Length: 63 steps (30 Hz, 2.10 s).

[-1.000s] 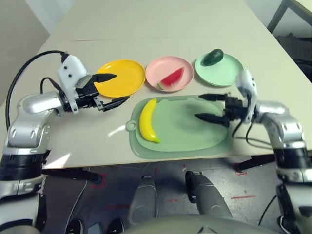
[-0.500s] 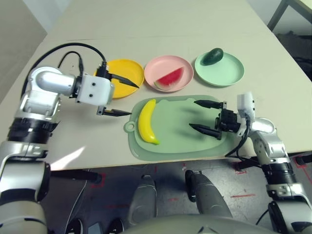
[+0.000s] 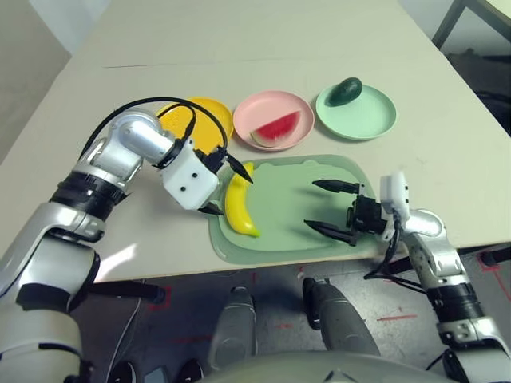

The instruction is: Place the fruits into color-matched plates.

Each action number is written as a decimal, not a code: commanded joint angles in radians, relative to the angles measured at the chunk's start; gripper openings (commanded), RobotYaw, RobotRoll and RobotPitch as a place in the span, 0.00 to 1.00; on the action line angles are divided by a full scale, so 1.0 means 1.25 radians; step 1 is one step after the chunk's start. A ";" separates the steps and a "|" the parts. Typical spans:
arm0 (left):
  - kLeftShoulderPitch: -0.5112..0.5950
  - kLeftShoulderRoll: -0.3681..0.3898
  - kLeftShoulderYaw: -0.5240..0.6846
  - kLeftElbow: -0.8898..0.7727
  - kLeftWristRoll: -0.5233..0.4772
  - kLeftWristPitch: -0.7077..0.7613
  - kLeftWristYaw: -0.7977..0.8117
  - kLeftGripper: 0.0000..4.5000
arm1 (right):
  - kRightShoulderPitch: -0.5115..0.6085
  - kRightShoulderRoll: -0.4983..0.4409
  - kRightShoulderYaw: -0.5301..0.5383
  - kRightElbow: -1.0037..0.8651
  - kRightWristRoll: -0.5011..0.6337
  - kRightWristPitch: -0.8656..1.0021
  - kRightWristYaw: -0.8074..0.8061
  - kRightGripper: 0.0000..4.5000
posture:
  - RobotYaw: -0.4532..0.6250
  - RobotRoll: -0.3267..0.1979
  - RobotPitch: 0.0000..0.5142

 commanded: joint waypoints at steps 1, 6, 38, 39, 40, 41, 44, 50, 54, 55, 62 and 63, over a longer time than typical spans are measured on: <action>-0.030 -0.006 -0.061 0.051 0.005 -0.053 -0.009 1.00 | 0.010 -0.002 0.010 -0.028 -0.006 0.000 -0.023 0.99 | 0.27 0.62 0.36; -0.093 -0.024 -0.139 0.135 0.024 -0.136 -0.009 0.96 | 0.008 -0.004 0.013 -0.040 0.005 0.008 -0.035 1.00 | 0.27 0.62 0.35; -0.004 0.212 0.195 0.054 0.076 0.252 0.092 0.37 | -0.027 0.080 0.067 -0.037 -0.056 -0.105 -0.117 1.00 | 0.39 0.62 0.41; -0.011 0.203 0.200 0.090 0.111 0.240 0.119 0.37 | -0.028 0.076 0.073 -0.031 -0.064 -0.123 -0.113 1.00 | 0.39 0.62 0.42; -0.018 0.194 0.204 0.122 0.141 0.228 0.141 0.37 | -0.031 0.072 0.079 -0.023 -0.071 -0.137 -0.109 1.00 | 0.39 0.62 0.42; -0.029 0.182 0.205 0.158 0.173 0.213 0.165 0.37 | -0.036 0.067 0.083 -0.013 -0.081 -0.149 -0.107 1.00 | 0.39 0.62 0.42; -0.067 0.146 0.203 0.260 0.261 0.179 0.245 0.37 | -0.042 0.057 0.085 0.008 -0.101 -0.174 -0.121 1.00 | 0.38 0.62 0.42; -0.132 0.068 0.192 0.420 0.385 0.137 0.392 0.37 | -0.001 0.072 0.083 -0.040 -0.131 -0.131 -0.227 1.00 | 0.35 0.62 0.43; -0.147 0.033 0.181 0.486 0.445 0.111 0.458 0.37 | 0.041 0.078 0.095 -0.084 -0.141 -0.101 -0.273 1.00 | 0.32 0.62 0.44; -0.147 0.026 0.180 0.499 0.455 0.106 0.469 0.37 | 0.049 0.077 0.097 -0.094 -0.143 -0.096 -0.280 1.00 | 0.32 0.62 0.44; -0.139 -0.004 0.184 0.553 0.492 0.087 0.520 0.37 | 0.078 0.058 0.103 -0.128 -0.146 -0.074 -0.301 1.00 | 0.31 0.62 0.46; -0.137 -0.007 0.183 0.559 0.497 0.086 0.526 0.37 | 0.075 0.056 0.103 -0.124 -0.145 -0.071 -0.301 1.00 | 0.31 0.62 0.47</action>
